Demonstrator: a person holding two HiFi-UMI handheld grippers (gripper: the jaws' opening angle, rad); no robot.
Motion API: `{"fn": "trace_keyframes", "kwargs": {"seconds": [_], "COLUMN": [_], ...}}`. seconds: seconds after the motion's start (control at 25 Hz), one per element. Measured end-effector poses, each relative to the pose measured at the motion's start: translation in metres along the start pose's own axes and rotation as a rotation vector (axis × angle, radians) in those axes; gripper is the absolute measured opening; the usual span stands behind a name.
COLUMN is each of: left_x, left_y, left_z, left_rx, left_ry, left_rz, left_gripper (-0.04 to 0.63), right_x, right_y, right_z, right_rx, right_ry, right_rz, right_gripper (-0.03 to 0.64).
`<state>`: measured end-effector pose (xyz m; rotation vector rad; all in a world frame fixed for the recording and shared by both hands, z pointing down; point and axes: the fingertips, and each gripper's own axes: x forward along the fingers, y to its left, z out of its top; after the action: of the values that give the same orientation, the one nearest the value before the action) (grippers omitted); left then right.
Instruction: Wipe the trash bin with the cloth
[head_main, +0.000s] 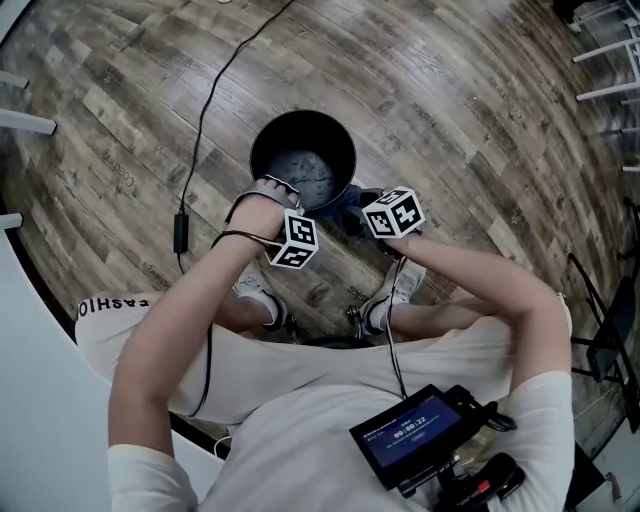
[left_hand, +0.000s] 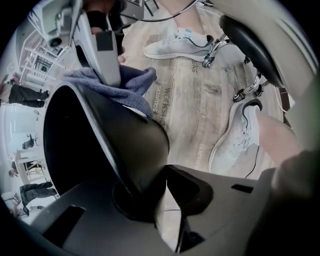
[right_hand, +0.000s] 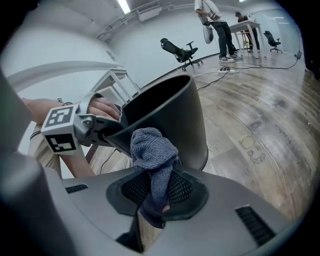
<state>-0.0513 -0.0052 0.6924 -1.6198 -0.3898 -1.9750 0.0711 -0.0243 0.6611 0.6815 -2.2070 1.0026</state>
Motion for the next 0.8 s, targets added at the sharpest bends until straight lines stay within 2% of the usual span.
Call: {"fn": "trace_keyframes", "kwargs": {"seconds": [0.24, 0.52, 0.72, 0.8], "left_x": [-0.002, -0.004, -0.003, -0.003], "left_y": [0.0, 0.004, 0.006, 0.007], "left_z": [0.008, 0.017, 0.019, 0.018], "left_rx": [-0.011, -0.044, -0.087, -0.086], "left_ry": [-0.014, -0.028, -0.017, -0.008], "left_rz": [-0.04, -0.059, -0.055, -0.049], "left_gripper": [0.072, 0.069, 0.069, 0.072], "right_x": [0.049, 0.098, 0.106, 0.101], "right_y": [-0.044, -0.101, -0.112, -0.111], "right_z": [-0.037, -0.069, -0.075, -0.075], "right_rx": [0.065, 0.141, 0.19, 0.176], "right_ry": [0.041, 0.07, 0.105, 0.135], "right_rz": [-0.017, -0.131, -0.102, -0.125], "right_gripper": [0.075, 0.075, 0.075, 0.075]}}
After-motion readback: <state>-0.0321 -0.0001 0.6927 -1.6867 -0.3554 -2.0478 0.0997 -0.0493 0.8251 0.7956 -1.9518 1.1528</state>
